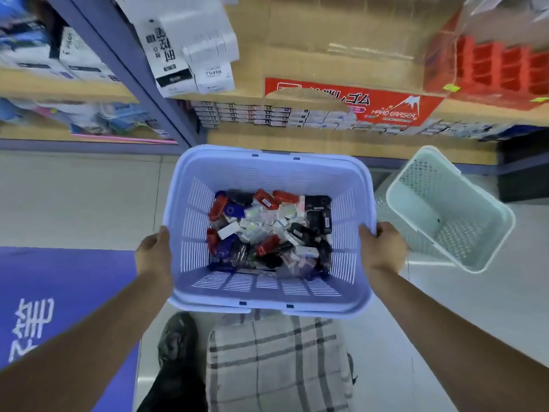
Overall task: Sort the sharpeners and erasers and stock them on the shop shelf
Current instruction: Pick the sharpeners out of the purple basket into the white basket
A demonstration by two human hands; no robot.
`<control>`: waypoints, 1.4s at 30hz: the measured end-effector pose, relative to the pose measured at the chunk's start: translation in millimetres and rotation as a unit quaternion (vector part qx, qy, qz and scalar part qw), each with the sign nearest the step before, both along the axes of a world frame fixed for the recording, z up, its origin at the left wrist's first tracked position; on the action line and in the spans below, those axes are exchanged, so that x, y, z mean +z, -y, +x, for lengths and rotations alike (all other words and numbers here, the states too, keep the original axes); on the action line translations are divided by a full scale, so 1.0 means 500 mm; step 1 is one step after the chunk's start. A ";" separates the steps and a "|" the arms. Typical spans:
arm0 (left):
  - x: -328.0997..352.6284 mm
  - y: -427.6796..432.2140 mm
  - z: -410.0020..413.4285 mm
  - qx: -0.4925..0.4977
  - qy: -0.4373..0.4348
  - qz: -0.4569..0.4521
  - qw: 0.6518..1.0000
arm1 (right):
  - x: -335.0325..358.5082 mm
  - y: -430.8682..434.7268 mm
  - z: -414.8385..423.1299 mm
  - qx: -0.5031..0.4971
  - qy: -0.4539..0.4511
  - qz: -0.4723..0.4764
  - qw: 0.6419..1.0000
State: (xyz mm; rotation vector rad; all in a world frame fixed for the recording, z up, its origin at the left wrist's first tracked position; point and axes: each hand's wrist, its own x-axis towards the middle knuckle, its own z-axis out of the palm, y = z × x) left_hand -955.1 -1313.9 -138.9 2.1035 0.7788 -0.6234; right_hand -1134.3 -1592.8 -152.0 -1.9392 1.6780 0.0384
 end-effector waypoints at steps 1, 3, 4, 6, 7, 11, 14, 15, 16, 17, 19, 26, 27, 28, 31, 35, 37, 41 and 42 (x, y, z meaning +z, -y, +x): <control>-0.021 0.004 0.001 0.012 -0.006 -0.013 1.000 | -0.021 0.005 0.002 0.001 -0.003 -0.004 1.000; -0.055 0.013 0.001 0.018 -0.017 -0.025 0.999 | -0.055 0.017 0.007 0.007 -0.013 -0.004 1.000; -0.071 0.017 0.003 0.018 -0.018 -0.028 0.999 | -0.070 0.024 0.010 0.011 -0.015 -0.005 1.000; -0.101 0.023 0.003 0.017 -0.019 -0.031 0.999 | -0.101 0.039 0.012 0.013 -0.017 -0.011 1.000; -0.114 0.027 0.003 0.014 -0.019 -0.030 0.999 | -0.113 0.044 0.013 0.012 -0.018 -0.015 1.000; -0.144 0.045 0.008 0.007 -0.002 -0.032 0.999 | -0.137 0.061 0.014 -0.017 -0.010 -0.019 1.000; -0.134 0.055 0.013 -0.027 0.012 -0.015 0.999 | -0.138 0.070 0.018 -0.015 0.001 0.026 1.000; -0.126 0.063 0.013 -0.049 0.010 -0.005 0.999 | -0.131 0.069 0.019 -0.004 0.010 0.048 0.999; -0.107 0.072 0.010 -0.079 -0.007 0.026 0.997 | -0.118 0.066 0.019 0.010 0.013 0.066 0.998; -0.084 0.084 0.007 -0.109 -0.031 0.062 0.992 | -0.096 0.059 0.017 0.024 0.010 0.079 0.997; -0.017 0.109 -0.002 -0.158 -0.070 0.090 0.981 | -0.034 0.038 0.010 0.042 -0.003 0.093 0.995; 0.222 0.194 0.007 -0.318 -0.188 -0.065 0.927 | 0.197 -0.029 0.011 0.115 0.026 0.243 0.963; 0.240 0.205 0.017 -0.325 -0.183 -0.078 0.925 | 0.215 -0.027 0.017 0.115 0.030 0.243 0.963; 0.249 0.214 0.028 -0.321 -0.177 -0.088 0.926 | 0.224 -0.020 0.025 0.106 0.032 0.243 0.964; 0.233 0.230 0.064 -0.320 -0.154 -0.054 0.933 | 0.215 0.014 0.044 0.076 0.020 0.238 0.968; 0.141 0.207 0.117 -0.360 -0.098 0.011 0.928 | 0.156 0.058 0.056 0.039 -0.013 0.221 0.974; 0.100 0.194 0.142 -0.363 -0.078 0.051 0.927 | 0.117 0.073 0.066 0.038 -0.031 0.208 0.977; 0.015 0.191 0.162 -0.329 -0.079 0.094 0.936 | 0.048 0.097 0.082 0.030 -0.034 0.162 0.986; -0.007 0.193 0.162 -0.311 -0.084 0.100 0.941 | 0.024 0.102 0.083 0.032 -0.031 0.166 0.985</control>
